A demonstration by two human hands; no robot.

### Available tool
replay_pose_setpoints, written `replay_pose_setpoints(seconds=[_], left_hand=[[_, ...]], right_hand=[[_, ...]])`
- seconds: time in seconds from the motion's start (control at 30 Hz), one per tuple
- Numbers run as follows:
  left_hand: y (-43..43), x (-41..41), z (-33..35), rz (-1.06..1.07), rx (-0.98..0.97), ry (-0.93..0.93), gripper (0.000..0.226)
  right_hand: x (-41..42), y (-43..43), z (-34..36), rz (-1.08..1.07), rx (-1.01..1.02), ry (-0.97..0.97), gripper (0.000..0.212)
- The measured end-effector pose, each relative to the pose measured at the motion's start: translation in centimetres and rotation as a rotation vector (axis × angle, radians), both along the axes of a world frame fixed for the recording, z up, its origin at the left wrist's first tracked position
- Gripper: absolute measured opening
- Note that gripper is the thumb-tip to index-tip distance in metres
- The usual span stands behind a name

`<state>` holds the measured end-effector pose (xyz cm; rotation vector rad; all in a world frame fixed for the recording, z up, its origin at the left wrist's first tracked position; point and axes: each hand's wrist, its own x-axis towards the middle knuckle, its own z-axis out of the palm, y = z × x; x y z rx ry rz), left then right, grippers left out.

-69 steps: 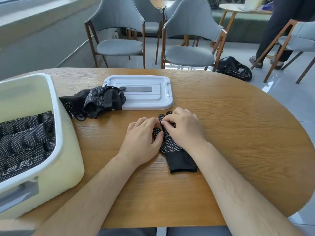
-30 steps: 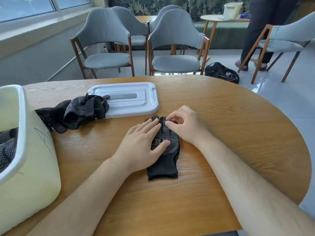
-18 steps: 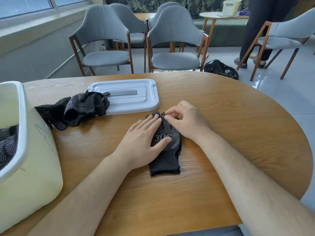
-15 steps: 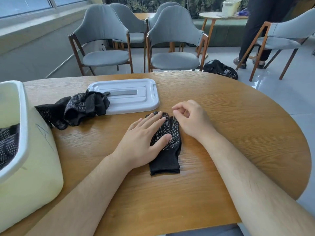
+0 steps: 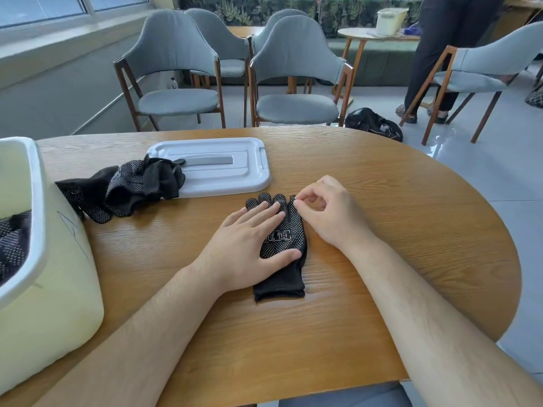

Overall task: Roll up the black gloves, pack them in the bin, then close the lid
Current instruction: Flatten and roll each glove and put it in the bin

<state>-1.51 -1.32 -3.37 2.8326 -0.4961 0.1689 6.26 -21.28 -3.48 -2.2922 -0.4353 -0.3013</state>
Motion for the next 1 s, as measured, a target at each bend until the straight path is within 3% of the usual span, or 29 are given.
replay_pose_setpoints(seconds=[0.13,0.27,0.4,0.6,0.7,0.83,1.0], left_hand=[[0.0,0.0,0.0,-0.005,0.024,0.029,0.098],[0.0,0.0,0.0,-0.022,0.053,0.061,0.103],[-0.3,-0.2,-0.1,-0.021,0.069,0.061,0.106],[0.2,-2.3,0.4,-0.076,-0.073,-0.127,0.077],[1.1,-4.1,0.1,-0.124,-0.083,-0.130,0.067],[2.2,-5.1,-0.1,-0.131,-0.104,-0.090,0.056],[2.3,-4.9,-0.3,-0.130,-0.103,-0.024,0.057]], right_hand=[[0.1,0.4,0.0,-0.013,-0.171,0.042,0.011],[0.4,0.6,-0.1,-0.038,-0.178,0.048,0.026],[0.5,0.8,-0.1,-0.114,-0.210,0.040,0.026],[-0.6,0.6,0.1,-0.113,-0.079,0.012,0.026],[-2.3,0.5,-0.1,-0.030,-0.068,-0.072,0.026],[-4.8,0.9,-0.2,0.213,-0.199,-0.204,0.033],[-5.5,1.6,-0.3,0.278,-0.399,0.010,0.052]])
